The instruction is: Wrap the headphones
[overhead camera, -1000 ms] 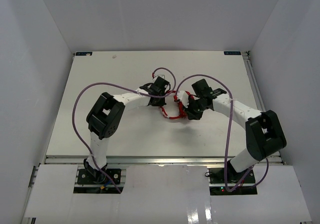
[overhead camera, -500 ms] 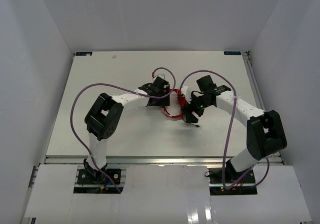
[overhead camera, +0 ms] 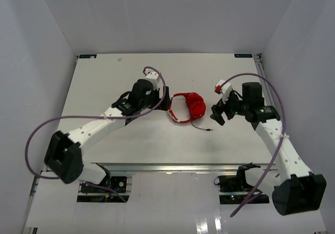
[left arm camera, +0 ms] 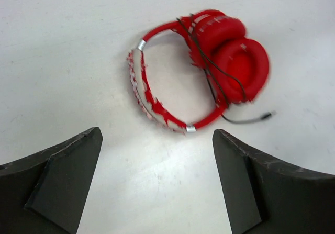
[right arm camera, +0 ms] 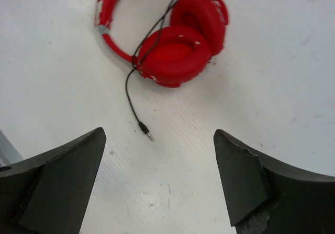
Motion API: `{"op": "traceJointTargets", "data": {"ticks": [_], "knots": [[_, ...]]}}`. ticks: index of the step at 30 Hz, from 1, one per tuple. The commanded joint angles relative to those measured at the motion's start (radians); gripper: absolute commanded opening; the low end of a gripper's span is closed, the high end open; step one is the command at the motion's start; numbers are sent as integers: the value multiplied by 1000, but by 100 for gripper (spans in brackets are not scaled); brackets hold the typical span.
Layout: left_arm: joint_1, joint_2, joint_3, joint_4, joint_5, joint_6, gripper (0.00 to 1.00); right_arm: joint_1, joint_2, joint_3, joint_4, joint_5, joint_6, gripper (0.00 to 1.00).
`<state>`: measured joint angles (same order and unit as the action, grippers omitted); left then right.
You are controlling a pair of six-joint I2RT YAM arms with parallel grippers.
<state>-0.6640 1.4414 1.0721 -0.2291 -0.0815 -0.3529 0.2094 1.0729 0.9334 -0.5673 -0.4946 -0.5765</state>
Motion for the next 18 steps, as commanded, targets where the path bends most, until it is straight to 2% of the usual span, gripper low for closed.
{"op": "traceJointTargets", "data": {"ticks": [1,4,6,9,12,18], "knots": [[1,-308,-194,72,158,142,98,-23,-204,-115,219,191,238,90],[7,-508,-325,80,185,171,98,-37,-275,-186,282,332,369,90],[9,-617,-418,82,195,173,98,-43,-300,-238,311,406,395,90],[7,-741,-484,93,194,172,98,-69,-341,-270,329,403,379,90],[9,-783,-491,89,177,170,98,-97,-363,-287,333,389,379,90],[7,-725,-479,74,190,163,98,-132,-400,-335,365,373,386,90]]}}
